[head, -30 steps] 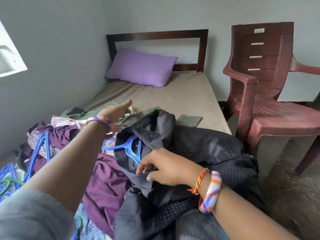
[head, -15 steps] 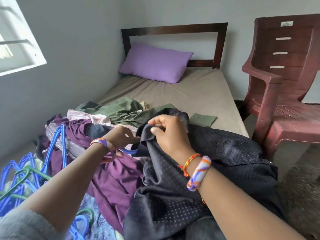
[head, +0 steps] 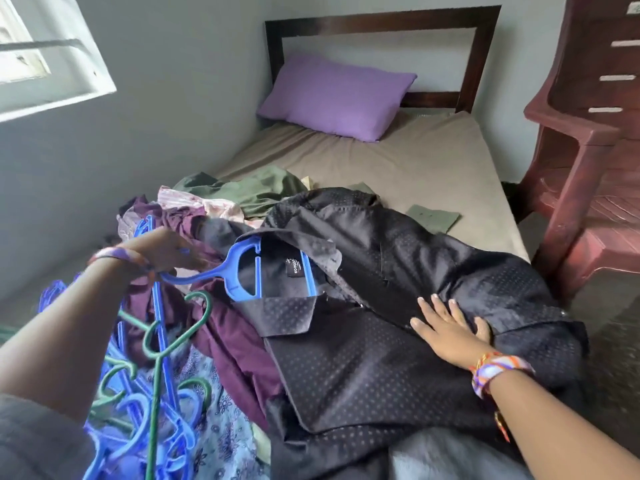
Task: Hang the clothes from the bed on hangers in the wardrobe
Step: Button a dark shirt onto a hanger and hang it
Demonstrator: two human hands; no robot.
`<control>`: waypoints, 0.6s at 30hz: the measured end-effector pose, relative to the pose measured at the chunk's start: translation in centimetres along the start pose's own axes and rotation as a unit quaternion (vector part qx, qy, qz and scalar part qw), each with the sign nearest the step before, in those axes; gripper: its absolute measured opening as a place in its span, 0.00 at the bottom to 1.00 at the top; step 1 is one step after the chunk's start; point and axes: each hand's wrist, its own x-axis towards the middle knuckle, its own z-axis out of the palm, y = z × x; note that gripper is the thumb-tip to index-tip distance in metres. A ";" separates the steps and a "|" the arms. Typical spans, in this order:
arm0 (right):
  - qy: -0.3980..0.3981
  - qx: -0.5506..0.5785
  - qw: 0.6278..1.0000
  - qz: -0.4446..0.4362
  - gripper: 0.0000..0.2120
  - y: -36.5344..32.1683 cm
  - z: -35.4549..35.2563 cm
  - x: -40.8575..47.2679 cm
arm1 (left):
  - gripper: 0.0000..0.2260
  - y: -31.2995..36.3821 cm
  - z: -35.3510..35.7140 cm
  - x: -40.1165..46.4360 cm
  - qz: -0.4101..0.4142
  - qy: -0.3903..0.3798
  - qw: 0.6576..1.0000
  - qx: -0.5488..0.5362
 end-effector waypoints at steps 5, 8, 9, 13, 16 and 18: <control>0.091 0.044 0.995 0.020 0.25 -2.5 -1.8 -0.8 | 0.18 4.6 -1.2 -1.7 0.044 0.103 0.993 0.048; 0.306 0.210 0.924 -0.095 0.14 -6.7 -2.9 -2.4 | 0.33 9.5 -0.9 -1.5 0.210 0.160 0.965 -0.002; 0.330 0.275 0.889 -0.160 0.11 -8.4 -3.2 -3.4 | 0.36 11.1 -0.4 -1.3 0.291 0.152 0.944 -0.013; 0.218 0.345 0.864 -0.296 0.11 -13.3 -2.9 -7.0 | 0.28 16.5 2.1 -0.3 0.366 0.038 0.925 0.093; 0.194 0.393 0.860 -0.263 0.09 -13.8 -1.9 -6.9 | 0.10 17.7 2.2 0.4 0.397 0.050 0.911 0.102; 0.176 0.453 0.843 -0.231 0.08 -13.8 -1.8 -6.7 | 0.06 17.5 1.8 0.6 0.417 0.087 0.901 0.082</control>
